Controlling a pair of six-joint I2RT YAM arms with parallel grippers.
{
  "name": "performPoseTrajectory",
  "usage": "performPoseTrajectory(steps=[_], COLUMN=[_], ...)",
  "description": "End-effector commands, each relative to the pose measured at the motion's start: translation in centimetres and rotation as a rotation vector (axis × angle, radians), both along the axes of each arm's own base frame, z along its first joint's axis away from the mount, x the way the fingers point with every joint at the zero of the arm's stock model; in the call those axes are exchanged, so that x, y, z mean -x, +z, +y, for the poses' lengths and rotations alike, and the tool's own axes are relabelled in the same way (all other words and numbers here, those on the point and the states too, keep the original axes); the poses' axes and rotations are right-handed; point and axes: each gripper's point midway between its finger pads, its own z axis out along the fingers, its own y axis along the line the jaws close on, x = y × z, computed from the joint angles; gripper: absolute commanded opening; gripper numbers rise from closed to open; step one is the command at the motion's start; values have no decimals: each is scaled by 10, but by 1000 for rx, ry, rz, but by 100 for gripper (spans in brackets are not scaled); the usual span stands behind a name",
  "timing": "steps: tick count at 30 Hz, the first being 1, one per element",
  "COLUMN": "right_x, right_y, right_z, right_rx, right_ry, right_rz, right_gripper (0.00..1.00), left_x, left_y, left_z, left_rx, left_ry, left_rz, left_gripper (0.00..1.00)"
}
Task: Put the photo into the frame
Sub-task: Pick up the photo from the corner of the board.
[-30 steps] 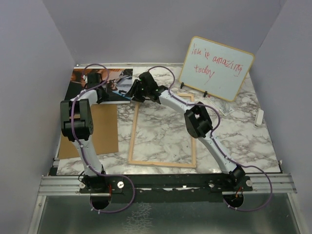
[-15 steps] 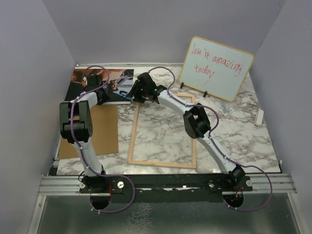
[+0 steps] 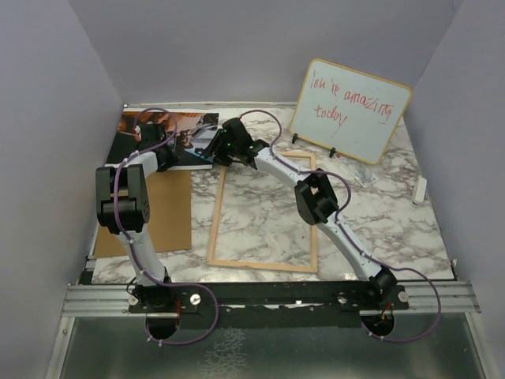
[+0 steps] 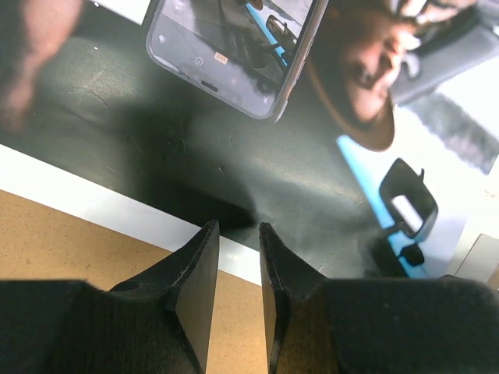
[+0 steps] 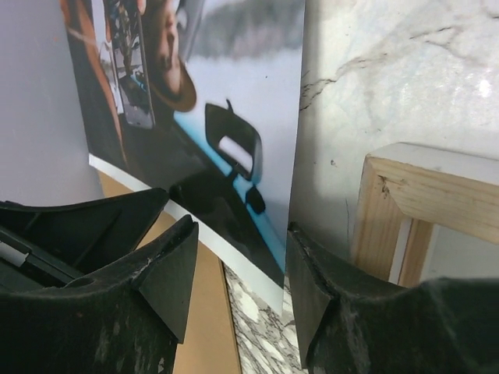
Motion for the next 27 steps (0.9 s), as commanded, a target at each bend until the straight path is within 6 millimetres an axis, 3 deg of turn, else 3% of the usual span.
performPoseTrajectory(steps=[1,4,7,11,13,15,17,22,27], right_x=[22,21,18,15,15,14,13,17,23], right_y=[-12,22,41,41,34,35,47,96,144], right_z=[13,19,25,38,41,41,40,24,2], right_rx=[-40,-111,-173,-245,-265,-286,-295,-326,-341], right_ry=[136,166,179,191,191,191,191,182,163], right_rz=[0,-81,-132,-134,-120,-123,-165,-319,-421], right_gripper=[49,42,42,40,32,17,1,0,0], left_x=[90,91,90,89,89,89,85,65,74], left_y=[-68,-67,-65,-59,-53,-45,-29,36,95], left_z=[-21,-21,-21,-24,-24,-24,-26,-24,-11], left_rx=[79,76,78,88,87,88,100,82,16], left_ry=[-32,-32,-34,-42,-44,-47,-37,-47,-1], left_rz=[364,361,354,349,340,333,298,181,102], left_gripper=[29,29,29,29,28,28,28,37,72])
